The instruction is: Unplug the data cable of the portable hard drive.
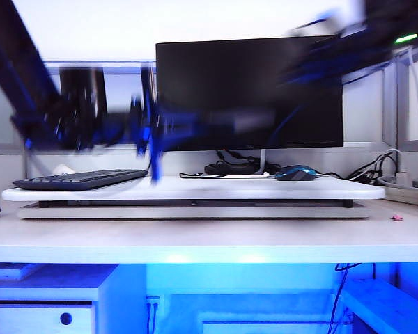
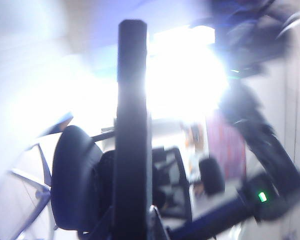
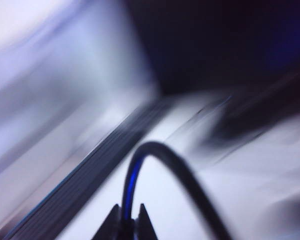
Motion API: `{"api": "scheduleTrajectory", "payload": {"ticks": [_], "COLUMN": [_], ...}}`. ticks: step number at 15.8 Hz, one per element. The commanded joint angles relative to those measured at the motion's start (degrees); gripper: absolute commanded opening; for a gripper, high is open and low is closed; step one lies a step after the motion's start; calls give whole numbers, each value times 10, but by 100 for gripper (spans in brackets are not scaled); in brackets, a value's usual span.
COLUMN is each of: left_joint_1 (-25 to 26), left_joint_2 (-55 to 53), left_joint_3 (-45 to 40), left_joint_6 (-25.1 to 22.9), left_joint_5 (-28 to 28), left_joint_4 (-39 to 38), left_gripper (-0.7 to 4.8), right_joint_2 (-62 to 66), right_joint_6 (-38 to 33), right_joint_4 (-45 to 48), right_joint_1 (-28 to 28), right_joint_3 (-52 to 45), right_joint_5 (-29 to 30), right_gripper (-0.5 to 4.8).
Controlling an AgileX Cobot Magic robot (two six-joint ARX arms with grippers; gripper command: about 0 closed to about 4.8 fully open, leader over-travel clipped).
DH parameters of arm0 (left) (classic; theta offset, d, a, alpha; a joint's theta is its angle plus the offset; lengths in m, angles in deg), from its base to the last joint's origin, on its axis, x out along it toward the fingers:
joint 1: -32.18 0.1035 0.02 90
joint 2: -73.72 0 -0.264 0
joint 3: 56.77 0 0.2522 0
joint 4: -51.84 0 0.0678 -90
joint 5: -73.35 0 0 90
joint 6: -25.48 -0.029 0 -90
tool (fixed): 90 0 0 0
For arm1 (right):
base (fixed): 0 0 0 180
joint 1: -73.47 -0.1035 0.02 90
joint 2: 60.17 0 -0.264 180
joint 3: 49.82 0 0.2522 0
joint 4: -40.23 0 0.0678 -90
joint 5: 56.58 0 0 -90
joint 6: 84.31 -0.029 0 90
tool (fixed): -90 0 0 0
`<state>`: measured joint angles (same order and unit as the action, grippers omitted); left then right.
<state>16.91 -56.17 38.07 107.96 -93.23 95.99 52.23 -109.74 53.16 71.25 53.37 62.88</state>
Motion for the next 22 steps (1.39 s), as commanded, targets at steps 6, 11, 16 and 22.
{"api": "scheduleTrajectory", "payload": {"ticks": [6, 11, 16, 22], "left_joint_1": [16, 83, 106, 106], "left_joint_2": [5, 5, 5, 5], "left_joint_3": [-2, -2, 10, 126], "left_joint_6": [-63, -117, -152, -119], "left_joint_5": [119, 339, 406, 351], "left_joint_4": [-21, -145, -184, -214], "left_gripper": [-6, -6, 123, 346], "right_joint_2": [24, 77, 101, 101], "right_joint_6": [19, 19, 15, -19], "right_joint_4": [-33, -39, -55, -64], "right_joint_1": [-7, -7, -8, -6], "right_joint_3": [6, 6, 6, 52], "right_joint_5": [-3, -16, -67, -57], "right_gripper": [-4, -4, 210, 342]}}
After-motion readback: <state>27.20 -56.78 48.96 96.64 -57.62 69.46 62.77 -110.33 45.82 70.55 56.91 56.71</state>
